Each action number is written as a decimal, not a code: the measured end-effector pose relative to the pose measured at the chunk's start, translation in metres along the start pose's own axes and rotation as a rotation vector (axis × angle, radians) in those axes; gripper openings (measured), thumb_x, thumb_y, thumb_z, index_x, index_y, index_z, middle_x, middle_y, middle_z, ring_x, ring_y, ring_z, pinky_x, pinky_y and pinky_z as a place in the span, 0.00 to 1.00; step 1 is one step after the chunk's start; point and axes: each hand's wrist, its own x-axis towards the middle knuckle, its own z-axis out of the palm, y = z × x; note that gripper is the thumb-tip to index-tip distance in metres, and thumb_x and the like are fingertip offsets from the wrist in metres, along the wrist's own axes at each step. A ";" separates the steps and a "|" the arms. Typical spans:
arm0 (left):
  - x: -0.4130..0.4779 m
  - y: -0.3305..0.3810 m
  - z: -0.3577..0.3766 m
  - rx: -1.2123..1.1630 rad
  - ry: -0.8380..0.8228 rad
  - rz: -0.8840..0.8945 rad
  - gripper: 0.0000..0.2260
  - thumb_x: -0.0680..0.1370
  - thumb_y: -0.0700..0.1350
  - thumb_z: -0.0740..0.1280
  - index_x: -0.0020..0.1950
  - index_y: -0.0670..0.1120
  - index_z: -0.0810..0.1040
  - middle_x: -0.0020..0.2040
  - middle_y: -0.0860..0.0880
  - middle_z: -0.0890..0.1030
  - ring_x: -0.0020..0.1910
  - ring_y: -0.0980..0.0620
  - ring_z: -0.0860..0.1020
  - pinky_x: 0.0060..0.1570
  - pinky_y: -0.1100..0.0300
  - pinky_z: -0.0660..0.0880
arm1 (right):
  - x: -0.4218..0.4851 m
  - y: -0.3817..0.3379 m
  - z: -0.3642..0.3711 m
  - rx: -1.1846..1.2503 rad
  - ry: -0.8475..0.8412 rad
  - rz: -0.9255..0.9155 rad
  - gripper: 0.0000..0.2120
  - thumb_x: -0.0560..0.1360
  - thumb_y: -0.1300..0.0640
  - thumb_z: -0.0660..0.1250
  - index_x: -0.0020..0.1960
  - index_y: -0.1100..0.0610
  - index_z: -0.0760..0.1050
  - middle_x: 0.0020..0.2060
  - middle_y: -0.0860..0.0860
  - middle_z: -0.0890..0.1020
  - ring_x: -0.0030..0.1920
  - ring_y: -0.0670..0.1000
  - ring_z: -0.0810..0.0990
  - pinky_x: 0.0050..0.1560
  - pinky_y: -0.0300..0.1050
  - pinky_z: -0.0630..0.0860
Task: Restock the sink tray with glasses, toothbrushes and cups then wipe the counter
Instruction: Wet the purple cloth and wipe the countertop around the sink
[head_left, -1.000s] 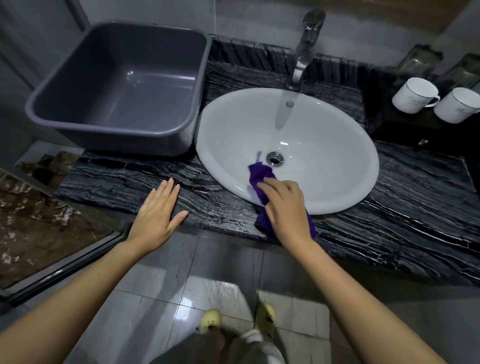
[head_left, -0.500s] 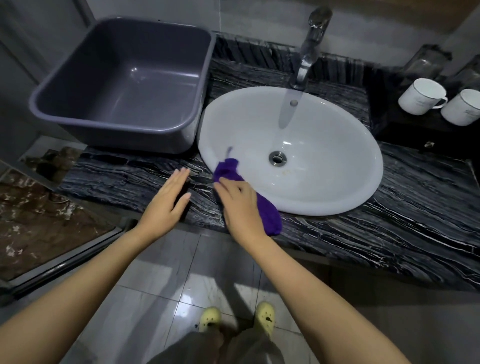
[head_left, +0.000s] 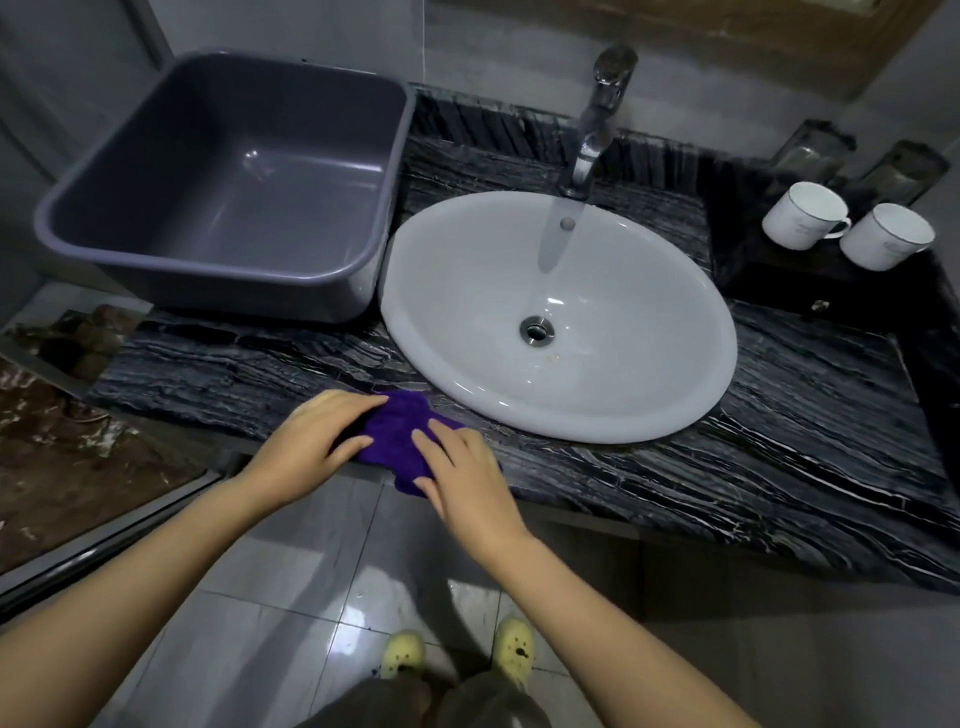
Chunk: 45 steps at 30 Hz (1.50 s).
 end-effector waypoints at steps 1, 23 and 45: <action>-0.002 -0.004 -0.003 0.035 0.009 -0.010 0.25 0.73 0.58 0.57 0.66 0.47 0.71 0.58 0.49 0.79 0.57 0.52 0.73 0.60 0.62 0.65 | 0.005 -0.005 0.000 0.019 -0.001 -0.003 0.22 0.72 0.53 0.66 0.65 0.59 0.73 0.62 0.57 0.77 0.54 0.59 0.77 0.55 0.52 0.77; -0.014 -0.033 -0.161 -0.297 0.061 -0.182 0.17 0.67 0.43 0.76 0.47 0.62 0.75 0.48 0.65 0.79 0.46 0.69 0.76 0.50 0.75 0.69 | 0.143 -0.044 -0.129 0.587 -0.380 0.100 0.07 0.68 0.59 0.75 0.43 0.59 0.80 0.34 0.51 0.79 0.35 0.48 0.75 0.35 0.37 0.70; -0.031 -0.077 -0.109 -0.747 0.029 -0.571 0.18 0.69 0.34 0.72 0.56 0.46 0.76 0.48 0.50 0.79 0.46 0.54 0.77 0.42 0.75 0.74 | 0.133 -0.036 -0.049 0.651 -0.265 0.268 0.09 0.72 0.59 0.69 0.53 0.54 0.79 0.48 0.52 0.83 0.51 0.52 0.80 0.57 0.46 0.74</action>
